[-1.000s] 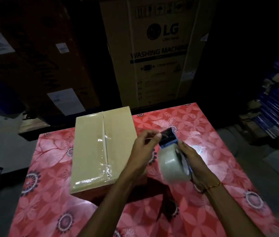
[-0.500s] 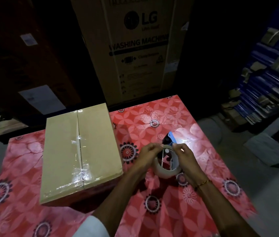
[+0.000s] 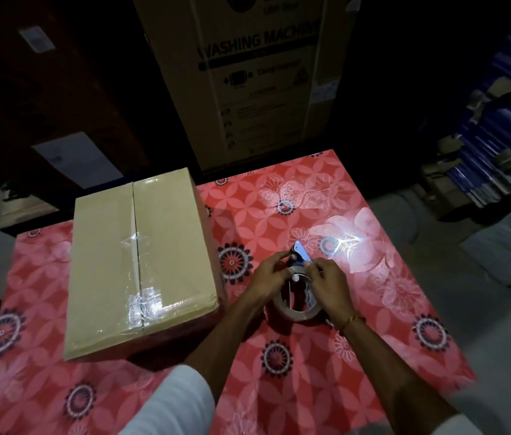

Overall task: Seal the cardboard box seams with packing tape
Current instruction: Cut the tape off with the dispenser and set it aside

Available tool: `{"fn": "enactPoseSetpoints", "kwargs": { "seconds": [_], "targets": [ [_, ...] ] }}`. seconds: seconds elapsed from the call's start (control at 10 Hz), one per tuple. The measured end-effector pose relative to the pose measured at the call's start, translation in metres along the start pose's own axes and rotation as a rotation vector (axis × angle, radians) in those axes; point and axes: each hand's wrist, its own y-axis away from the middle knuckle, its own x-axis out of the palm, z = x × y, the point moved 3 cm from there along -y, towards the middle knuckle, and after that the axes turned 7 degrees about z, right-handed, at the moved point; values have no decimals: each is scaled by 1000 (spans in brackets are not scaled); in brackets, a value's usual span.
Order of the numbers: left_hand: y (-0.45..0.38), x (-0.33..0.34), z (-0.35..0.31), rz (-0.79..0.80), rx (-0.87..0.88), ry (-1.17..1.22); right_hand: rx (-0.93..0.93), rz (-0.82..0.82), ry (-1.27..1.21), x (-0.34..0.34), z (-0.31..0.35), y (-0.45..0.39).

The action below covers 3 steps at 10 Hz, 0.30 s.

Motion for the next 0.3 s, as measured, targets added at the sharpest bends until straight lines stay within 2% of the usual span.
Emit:
{"fn": "enactPoseSetpoints", "kwargs": {
  "seconds": [0.2, 0.3],
  "targets": [
    [-1, -2, -3, -3, 16, -99, -11, 3, 51, 2, -2, 0],
    [-1, -6, -10, -16, 32, -143, -33, -53, 17, -1, 7, 1]
  ]
}}
